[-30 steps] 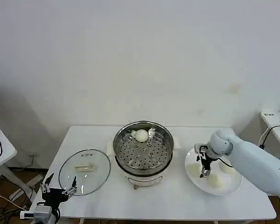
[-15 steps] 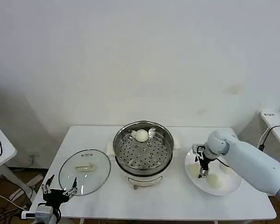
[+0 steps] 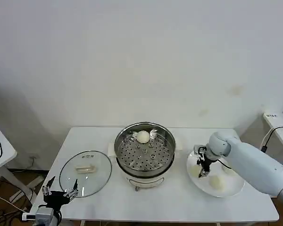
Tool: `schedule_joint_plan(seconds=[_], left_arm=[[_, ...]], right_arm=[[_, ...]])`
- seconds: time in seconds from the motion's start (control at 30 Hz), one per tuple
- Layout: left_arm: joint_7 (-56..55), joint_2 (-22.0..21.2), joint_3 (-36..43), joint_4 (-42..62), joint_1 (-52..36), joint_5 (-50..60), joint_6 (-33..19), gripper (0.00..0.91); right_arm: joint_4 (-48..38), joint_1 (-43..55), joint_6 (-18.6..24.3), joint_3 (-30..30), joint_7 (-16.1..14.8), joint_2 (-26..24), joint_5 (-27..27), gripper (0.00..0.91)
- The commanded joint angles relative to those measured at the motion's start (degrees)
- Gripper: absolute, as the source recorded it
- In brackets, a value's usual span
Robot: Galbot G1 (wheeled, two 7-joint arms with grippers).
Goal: Take steamed baozi put them in steamer then cover it.
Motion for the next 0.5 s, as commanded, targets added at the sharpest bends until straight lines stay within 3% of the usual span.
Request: schedule_joint_plan(seconds=[0.03,0.2,0.37,0.5], left_arm=[[-0.02,-0.05,0.06,0.07,-0.03,0.02,-0.01,0.907],[-0.07,-0.32,-0.11,0.58,-0.62,-0.09,-0.04,0.907],[0.03,-0.35,-0.11,-0.15,-0.75,-0.11,0.01,0.907],[0.1,-0.95,-0.55,-1.9,-0.74,-0.32,0.11,0.907]], right_arm=[[0.33,0.61,0.0,0.15,0.1,-0.43,0.46,0.635],[2.81,6.28,-1.04,-3.46,-0.28,-3.5,4.5,0.635],[4.55,21.08,-2.42,-10.38,-0.83,-5.55,10.87,0.645],[4.05,31.81,-3.13,-14.58,-1.49,-4.19,17.29,0.645]])
